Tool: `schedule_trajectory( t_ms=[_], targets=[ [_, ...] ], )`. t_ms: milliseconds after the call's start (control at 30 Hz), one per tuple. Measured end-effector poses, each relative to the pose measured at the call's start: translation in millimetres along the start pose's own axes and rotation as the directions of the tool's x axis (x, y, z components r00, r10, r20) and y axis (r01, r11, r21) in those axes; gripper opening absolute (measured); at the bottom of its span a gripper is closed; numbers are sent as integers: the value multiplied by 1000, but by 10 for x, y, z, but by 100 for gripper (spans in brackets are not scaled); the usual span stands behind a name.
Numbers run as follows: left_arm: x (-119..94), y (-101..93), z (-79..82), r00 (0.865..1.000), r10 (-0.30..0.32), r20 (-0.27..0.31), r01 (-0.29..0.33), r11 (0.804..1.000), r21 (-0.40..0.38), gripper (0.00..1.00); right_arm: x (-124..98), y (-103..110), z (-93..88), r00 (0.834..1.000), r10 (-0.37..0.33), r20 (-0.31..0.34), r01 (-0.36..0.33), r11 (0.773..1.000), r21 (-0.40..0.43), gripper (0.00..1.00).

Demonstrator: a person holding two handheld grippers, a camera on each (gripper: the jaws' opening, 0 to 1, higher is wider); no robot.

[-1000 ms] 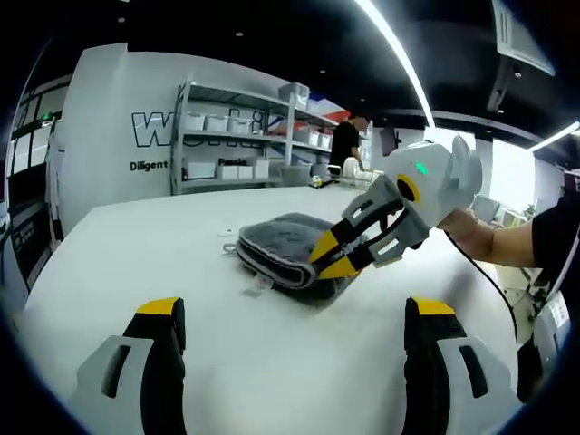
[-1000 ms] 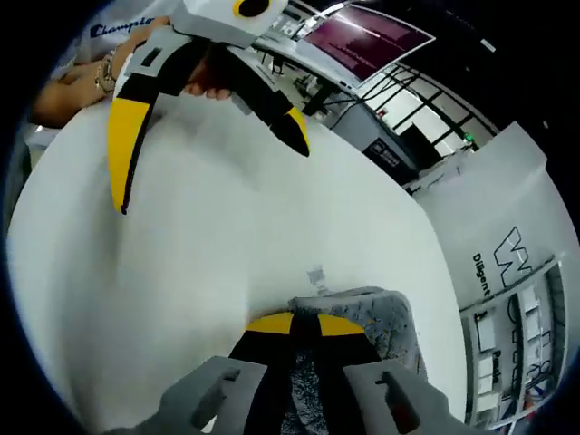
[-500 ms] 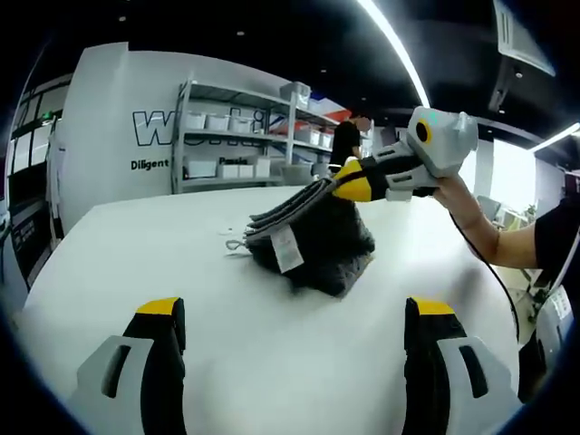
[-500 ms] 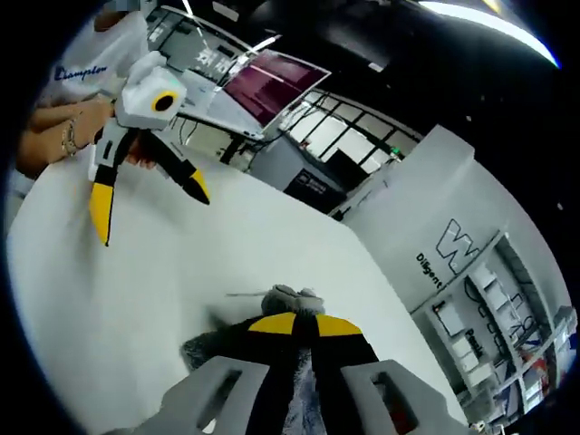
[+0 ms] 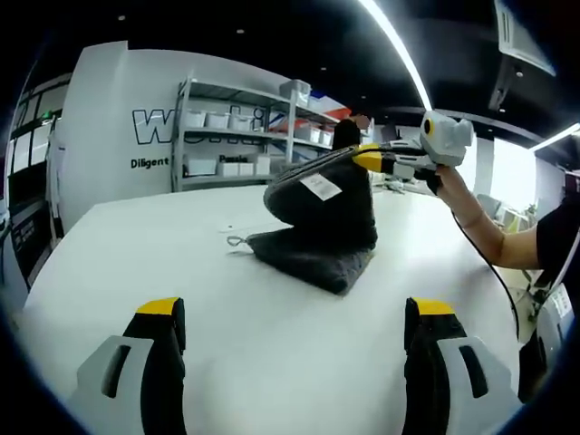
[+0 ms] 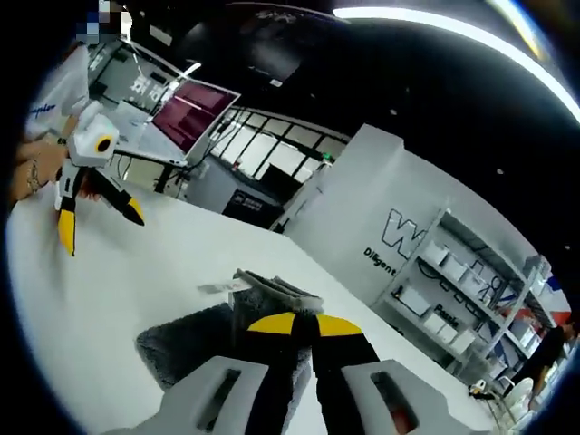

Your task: Open the folded towel by lifting each exposed corner and separating the folded layers until the towel lies flat within the target outline without major curled edges

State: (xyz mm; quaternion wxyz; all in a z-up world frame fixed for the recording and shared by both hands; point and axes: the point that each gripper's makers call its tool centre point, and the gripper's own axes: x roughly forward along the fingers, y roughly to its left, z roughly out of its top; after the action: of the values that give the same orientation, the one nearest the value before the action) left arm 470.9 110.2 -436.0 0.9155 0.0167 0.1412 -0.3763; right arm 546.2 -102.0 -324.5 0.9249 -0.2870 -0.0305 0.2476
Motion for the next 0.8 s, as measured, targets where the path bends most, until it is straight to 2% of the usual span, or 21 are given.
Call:
schedule_trajectory(
  t_ms=[200, 300, 400, 567, 667, 733, 800],
  targets=[
    [5, -28, 6, 1000, -7, 2, 7, 1000, 0, 100, -117, -211, -118, 999, -44, 6, 43, 995, 93, 2],
    [4, -23, 2, 1000, -3, -1, 3, 1000, 2, 100, -148, -261, -176, 999, -47, -10, 48, 994, 99, 2],
    [-2, -43, 21, 1000, -6, 3, 6, 1000, 10, 100, -216, -343, -296, 996, -80, -26, 82, 990, 115, 3],
    [1, -40, 20, 1000, -5, 3, 5, 1000, 9, 100, -327, -535, -389, 991, -135, -23, 137, 978, 156, 2],
    [8, -50, 0, 1000, -7, -2, 7, 1000, 8, 100, -373, -633, -528, 985, -167, -42, 172, 968, 185, 2],
    [9, -63, -6, 1000, -10, -5, 10, 1000, 11, 100, -422, -670, -594, 981, -193, -11, 188, 940, 284, 3],
    [10, -73, -5, 1000, -13, -4, 13, 1000, 13, 100, -458, -680, -735, 980, -192, -45, 197, 929, 315, 3]
  ],
)
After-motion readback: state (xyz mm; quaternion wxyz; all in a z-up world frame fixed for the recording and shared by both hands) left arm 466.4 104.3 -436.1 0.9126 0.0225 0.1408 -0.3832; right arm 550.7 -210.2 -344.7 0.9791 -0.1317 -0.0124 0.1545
